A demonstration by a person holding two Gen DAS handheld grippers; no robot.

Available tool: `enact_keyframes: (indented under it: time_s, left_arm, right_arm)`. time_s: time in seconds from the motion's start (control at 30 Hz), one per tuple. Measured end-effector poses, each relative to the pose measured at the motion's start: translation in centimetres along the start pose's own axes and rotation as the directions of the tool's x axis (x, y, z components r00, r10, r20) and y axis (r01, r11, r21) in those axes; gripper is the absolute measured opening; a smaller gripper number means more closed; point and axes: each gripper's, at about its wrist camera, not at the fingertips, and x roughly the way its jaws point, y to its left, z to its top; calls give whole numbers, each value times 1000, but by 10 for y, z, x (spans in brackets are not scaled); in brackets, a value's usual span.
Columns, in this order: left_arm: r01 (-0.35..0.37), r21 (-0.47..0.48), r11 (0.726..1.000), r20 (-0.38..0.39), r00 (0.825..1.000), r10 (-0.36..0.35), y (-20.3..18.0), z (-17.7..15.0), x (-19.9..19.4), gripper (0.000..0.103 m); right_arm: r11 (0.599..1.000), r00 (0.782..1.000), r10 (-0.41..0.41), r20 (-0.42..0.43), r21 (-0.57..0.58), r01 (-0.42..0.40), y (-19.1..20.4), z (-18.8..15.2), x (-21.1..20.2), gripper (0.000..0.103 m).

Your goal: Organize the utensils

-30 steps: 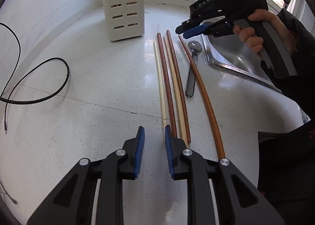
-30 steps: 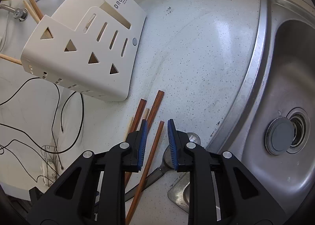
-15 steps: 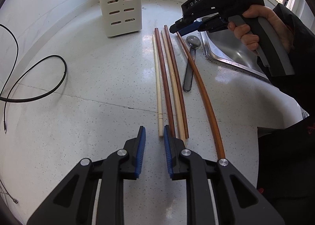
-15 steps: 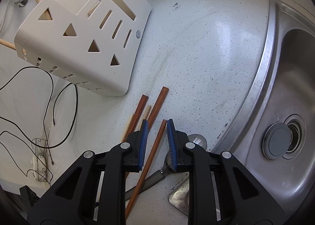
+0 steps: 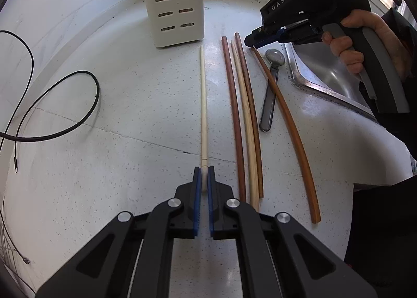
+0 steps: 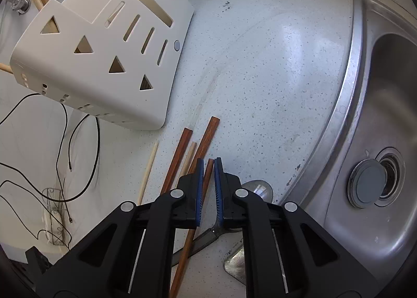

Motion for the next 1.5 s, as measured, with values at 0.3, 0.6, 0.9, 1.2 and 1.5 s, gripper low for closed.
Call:
enact_keyframes:
  time_s: [0.3,0.6,0.9,1.2,1.5]
  left_arm:
    - [16,-99,995,101,995,-6,10,2,-31,4]
    - [15,-182,983,188,982,20,16,15,-71,4]
    - [-15,-207,978,99,994,36,16,8,-70,4]
    - [-19,-182,983,50,998,28,6,3,-65,4]
    - [-24,-155,988,73,997,35,3,15,-79,4]
  right_arm:
    - [994,988,109,110,-11,-108,-4,-2,-36,6]
    - [954,918,248,310,-243,-176,39,-20,-122,5]
    - [930,863,319,391,-303,-206,52,-28,-172,5]
    - [903,817,372,441,-377,-207,79,-32,-202,5]
    - [872,773,392,498,-470,-139,111,-21,-231,5]
